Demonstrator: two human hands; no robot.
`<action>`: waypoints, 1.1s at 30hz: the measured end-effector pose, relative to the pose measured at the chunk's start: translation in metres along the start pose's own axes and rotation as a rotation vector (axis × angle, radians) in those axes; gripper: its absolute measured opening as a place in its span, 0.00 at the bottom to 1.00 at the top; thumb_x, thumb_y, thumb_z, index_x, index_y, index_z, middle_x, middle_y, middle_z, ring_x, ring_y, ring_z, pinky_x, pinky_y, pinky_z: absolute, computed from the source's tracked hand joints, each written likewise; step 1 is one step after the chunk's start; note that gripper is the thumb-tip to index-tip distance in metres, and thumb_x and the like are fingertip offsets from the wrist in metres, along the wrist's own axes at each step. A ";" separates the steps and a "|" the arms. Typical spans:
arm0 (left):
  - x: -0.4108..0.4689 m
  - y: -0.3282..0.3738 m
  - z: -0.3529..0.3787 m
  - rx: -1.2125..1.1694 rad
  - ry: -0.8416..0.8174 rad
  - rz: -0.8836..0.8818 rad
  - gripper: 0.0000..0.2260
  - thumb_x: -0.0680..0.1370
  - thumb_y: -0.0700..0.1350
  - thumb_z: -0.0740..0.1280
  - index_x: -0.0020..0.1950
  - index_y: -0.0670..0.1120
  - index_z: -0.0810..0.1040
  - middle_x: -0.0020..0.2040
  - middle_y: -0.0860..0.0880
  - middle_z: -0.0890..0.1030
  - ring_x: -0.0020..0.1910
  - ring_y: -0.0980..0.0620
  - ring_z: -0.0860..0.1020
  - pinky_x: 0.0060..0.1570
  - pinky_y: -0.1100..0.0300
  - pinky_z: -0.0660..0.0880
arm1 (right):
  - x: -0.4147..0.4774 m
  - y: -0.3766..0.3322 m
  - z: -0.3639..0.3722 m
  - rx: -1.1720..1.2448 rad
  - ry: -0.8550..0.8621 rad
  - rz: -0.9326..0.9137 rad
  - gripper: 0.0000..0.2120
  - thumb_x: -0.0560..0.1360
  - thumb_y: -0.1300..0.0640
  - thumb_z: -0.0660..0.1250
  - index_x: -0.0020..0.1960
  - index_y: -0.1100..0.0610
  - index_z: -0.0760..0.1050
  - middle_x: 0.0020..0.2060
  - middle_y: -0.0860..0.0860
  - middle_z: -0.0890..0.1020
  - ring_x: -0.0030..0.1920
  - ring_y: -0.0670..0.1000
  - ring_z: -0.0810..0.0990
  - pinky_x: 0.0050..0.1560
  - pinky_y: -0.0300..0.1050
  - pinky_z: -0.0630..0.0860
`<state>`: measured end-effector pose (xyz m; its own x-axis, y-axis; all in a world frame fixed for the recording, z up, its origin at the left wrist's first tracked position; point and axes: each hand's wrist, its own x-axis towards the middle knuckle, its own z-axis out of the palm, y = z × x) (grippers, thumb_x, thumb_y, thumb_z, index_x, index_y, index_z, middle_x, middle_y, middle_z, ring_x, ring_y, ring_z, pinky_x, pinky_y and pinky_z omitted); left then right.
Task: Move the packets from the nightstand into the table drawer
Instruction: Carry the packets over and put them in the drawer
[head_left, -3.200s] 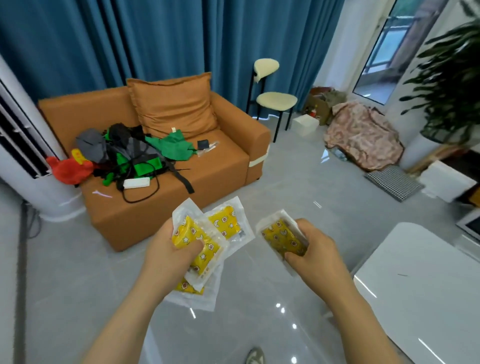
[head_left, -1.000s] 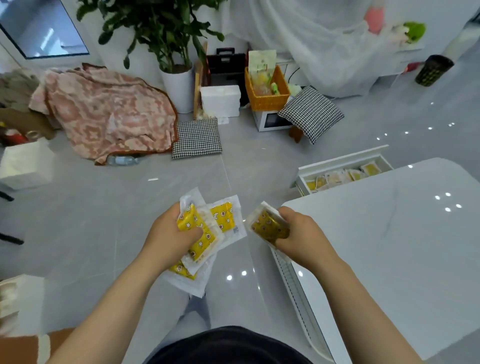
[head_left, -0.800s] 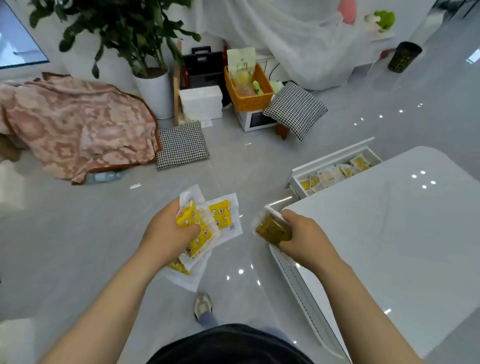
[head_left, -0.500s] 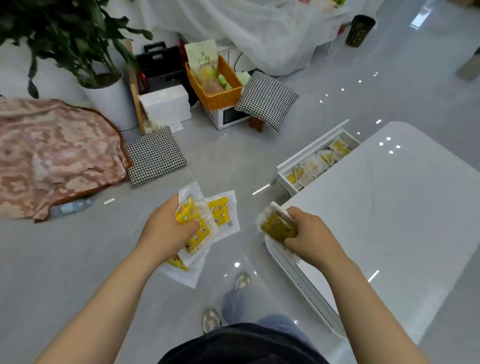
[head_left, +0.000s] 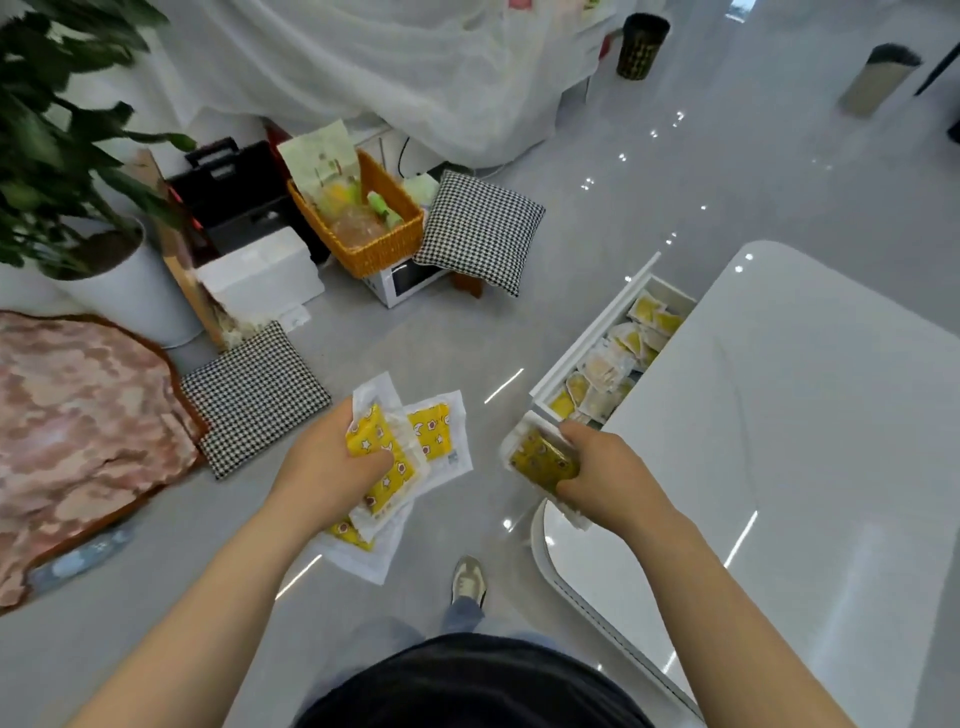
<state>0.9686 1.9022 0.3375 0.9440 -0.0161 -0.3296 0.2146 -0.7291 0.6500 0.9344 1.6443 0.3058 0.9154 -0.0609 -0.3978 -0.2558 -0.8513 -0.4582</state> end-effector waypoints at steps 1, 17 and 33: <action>0.014 0.006 -0.001 0.012 -0.014 0.005 0.09 0.70 0.38 0.68 0.46 0.50 0.74 0.38 0.52 0.79 0.39 0.54 0.77 0.39 0.60 0.72 | 0.012 -0.002 -0.005 -0.002 0.006 0.008 0.13 0.70 0.61 0.66 0.54 0.53 0.72 0.44 0.53 0.80 0.45 0.56 0.79 0.45 0.50 0.79; 0.258 0.066 -0.032 0.118 -0.335 0.200 0.12 0.73 0.39 0.68 0.49 0.53 0.70 0.43 0.51 0.79 0.43 0.50 0.77 0.41 0.59 0.73 | 0.163 -0.031 -0.037 0.209 0.073 0.360 0.15 0.72 0.53 0.68 0.58 0.50 0.72 0.49 0.52 0.80 0.49 0.54 0.80 0.51 0.50 0.80; 0.430 0.177 0.012 0.346 -0.626 0.460 0.09 0.71 0.41 0.67 0.50 0.50 0.74 0.42 0.49 0.80 0.44 0.49 0.78 0.47 0.51 0.77 | 0.250 -0.018 -0.073 0.464 0.299 0.721 0.10 0.73 0.55 0.68 0.49 0.49 0.68 0.39 0.46 0.74 0.41 0.49 0.75 0.33 0.34 0.69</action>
<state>1.4093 1.7575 0.3026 0.5834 -0.6638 -0.4681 -0.3415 -0.7233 0.6001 1.1905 1.6062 0.2731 0.5107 -0.6856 -0.5188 -0.8381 -0.2626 -0.4781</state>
